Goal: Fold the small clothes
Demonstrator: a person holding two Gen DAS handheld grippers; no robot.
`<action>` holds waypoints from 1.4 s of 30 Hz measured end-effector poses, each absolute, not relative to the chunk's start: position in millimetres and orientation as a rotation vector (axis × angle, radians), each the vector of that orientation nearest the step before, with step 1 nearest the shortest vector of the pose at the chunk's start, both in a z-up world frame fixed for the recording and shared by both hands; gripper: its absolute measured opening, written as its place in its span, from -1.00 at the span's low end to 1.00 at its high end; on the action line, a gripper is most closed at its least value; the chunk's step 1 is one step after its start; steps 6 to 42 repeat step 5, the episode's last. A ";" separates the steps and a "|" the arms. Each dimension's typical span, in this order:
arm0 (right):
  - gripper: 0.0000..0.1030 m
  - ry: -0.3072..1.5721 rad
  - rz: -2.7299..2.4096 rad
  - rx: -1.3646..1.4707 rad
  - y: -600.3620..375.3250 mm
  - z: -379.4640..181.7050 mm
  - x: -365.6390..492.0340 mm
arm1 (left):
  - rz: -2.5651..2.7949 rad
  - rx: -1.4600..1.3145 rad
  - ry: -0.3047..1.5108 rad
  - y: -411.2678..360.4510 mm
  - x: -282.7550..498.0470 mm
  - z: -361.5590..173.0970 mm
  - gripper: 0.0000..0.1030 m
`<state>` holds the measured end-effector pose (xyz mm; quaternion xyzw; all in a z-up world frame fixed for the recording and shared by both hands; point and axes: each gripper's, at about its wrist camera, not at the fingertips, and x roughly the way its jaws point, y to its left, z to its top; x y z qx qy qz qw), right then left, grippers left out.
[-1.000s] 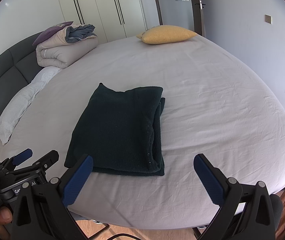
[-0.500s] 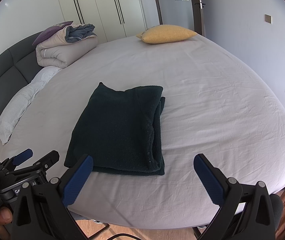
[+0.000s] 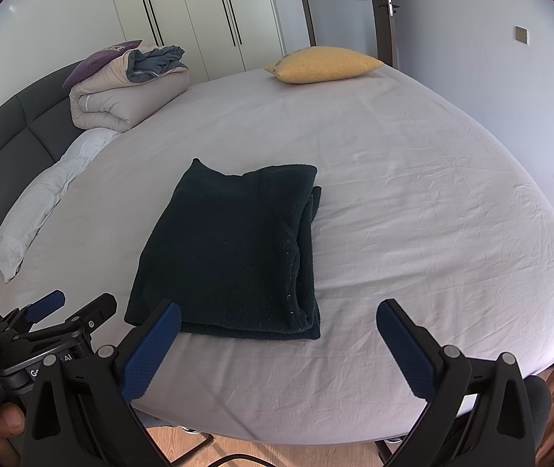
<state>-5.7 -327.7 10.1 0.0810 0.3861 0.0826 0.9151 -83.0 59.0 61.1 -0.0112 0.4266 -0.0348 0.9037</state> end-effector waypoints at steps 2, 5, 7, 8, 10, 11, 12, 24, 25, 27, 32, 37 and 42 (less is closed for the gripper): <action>1.00 0.795 0.170 0.167 -327.8 10.1 -5.6 | -0.070 -0.026 0.885 59.3 -83.0 60.5 1.00; 1.00 0.796 0.170 0.169 -327.3 9.4 -6.6 | -0.067 -0.024 0.888 60.2 -82.2 59.8 1.00; 1.00 0.796 0.170 0.169 -327.3 9.4 -6.6 | -0.067 -0.024 0.888 60.2 -82.2 59.8 1.00; 1.00 0.796 0.170 0.169 -327.3 9.4 -6.6 | -0.067 -0.024 0.888 60.2 -82.2 59.8 1.00; 1.00 0.796 0.170 0.169 -327.3 9.4 -6.6 | -0.067 -0.024 0.888 60.2 -82.2 59.8 1.00; 1.00 0.796 0.170 0.169 -327.3 9.4 -6.6 | -0.067 -0.024 0.888 60.2 -82.2 59.8 1.00; 1.00 0.796 0.170 0.169 -327.3 9.4 -6.6 | -0.067 -0.024 0.888 60.2 -82.2 59.8 1.00; 1.00 0.796 0.170 0.169 -327.3 9.4 -6.6 | -0.067 -0.024 0.888 60.2 -82.2 59.8 1.00; 1.00 0.796 0.170 0.169 -327.3 9.4 -6.6 | -0.067 -0.024 0.888 60.2 -82.2 59.8 1.00; 1.00 0.796 0.170 0.169 -327.3 9.4 -6.6 | -0.067 -0.024 0.888 60.2 -82.2 59.8 1.00; 1.00 0.796 0.170 0.169 -327.3 9.4 -6.6 | -0.067 -0.024 0.888 60.2 -82.2 59.8 1.00; 1.00 0.796 0.170 0.169 -327.3 9.4 -6.6 | -0.067 -0.024 0.888 60.2 -82.2 59.8 1.00; 1.00 0.796 0.170 0.169 -327.3 9.4 -6.6 | -0.067 -0.024 0.888 60.2 -82.2 59.8 1.00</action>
